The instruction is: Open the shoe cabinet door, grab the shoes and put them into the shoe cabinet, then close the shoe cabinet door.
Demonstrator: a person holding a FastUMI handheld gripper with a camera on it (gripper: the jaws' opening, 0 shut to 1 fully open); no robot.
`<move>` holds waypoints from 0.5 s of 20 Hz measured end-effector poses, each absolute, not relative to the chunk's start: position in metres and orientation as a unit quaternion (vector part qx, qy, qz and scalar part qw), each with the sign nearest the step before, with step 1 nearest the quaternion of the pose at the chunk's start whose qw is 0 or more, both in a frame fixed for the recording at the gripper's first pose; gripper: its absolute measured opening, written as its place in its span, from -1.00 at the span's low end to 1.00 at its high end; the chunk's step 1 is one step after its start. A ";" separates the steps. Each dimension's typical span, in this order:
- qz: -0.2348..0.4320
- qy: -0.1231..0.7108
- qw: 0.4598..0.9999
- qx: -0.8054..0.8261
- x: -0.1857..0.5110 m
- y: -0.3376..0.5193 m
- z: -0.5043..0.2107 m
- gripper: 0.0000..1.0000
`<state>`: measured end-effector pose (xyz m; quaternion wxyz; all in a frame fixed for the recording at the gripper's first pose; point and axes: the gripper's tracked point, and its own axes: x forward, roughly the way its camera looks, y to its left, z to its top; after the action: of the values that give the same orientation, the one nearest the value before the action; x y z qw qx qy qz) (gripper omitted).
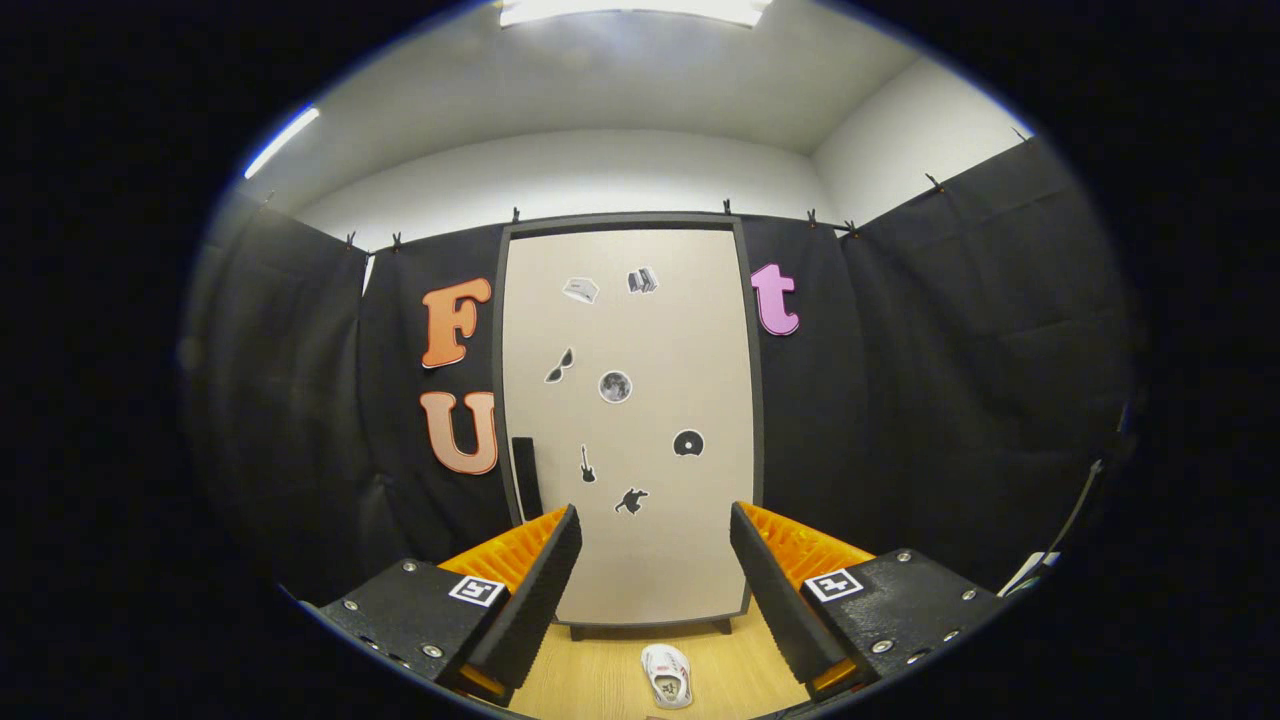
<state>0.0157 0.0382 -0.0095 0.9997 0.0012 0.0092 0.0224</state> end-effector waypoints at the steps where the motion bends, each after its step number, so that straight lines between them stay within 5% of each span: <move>1: 0.023 0.008 1.000 0.003 0.018 0.043 -0.010 0.87; 10: 0.022 0.010 1.000 0.012 0.045 0.087 -0.027 0.87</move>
<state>0.0447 0.0870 -0.0270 0.9996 0.0116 0.0105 0.0217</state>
